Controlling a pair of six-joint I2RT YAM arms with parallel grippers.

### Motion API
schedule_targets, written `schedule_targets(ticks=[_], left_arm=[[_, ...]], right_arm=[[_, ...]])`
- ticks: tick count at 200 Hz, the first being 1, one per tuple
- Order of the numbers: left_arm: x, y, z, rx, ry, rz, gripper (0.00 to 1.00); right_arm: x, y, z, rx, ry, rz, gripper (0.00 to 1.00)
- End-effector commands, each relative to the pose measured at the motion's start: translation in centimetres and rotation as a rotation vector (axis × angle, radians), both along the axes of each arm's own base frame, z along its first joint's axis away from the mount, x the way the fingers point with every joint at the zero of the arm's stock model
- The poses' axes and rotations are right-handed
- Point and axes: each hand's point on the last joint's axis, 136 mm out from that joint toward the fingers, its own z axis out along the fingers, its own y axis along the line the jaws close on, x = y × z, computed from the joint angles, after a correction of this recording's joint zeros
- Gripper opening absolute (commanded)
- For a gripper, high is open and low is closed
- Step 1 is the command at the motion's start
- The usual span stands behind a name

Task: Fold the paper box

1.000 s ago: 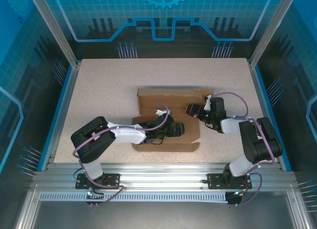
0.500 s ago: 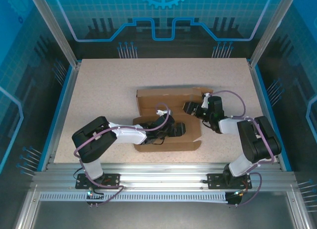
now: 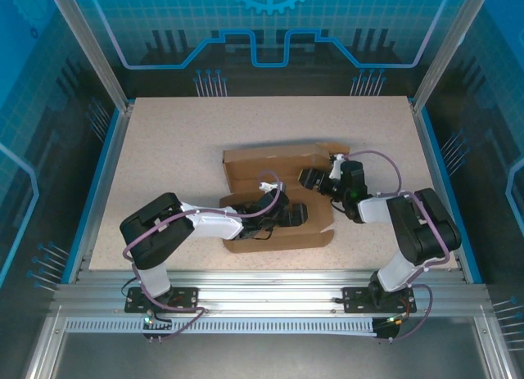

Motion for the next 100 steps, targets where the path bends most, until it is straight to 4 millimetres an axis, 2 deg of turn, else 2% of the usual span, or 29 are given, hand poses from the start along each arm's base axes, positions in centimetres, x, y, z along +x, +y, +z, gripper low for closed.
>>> schedule_targets(ticks=[1,46,75,100], left_arm=[[-2.4,0.6,-3.4,0.053,0.112,-0.015,0.99],[-2.5,0.8,-3.5,0.056,0.112,-0.010,0.99],[-2.4,0.9,-3.5,0.058,0.110,-0.006,0.99],[-2.4,0.9,-3.6,0.057,0.113,-0.005,0.99]], right_arm=[[-0.1,1.4,0.6,0.049,-0.041,0.040,0.88],[-0.1,1.8,0.3,0.090,-0.049,0.045,0.81],[-0.4,0.9,0.1,0.077,-0.049,0.002,0.79],[-0.5,0.2,0.1,0.067,-0.054,-0.037,0.73]])
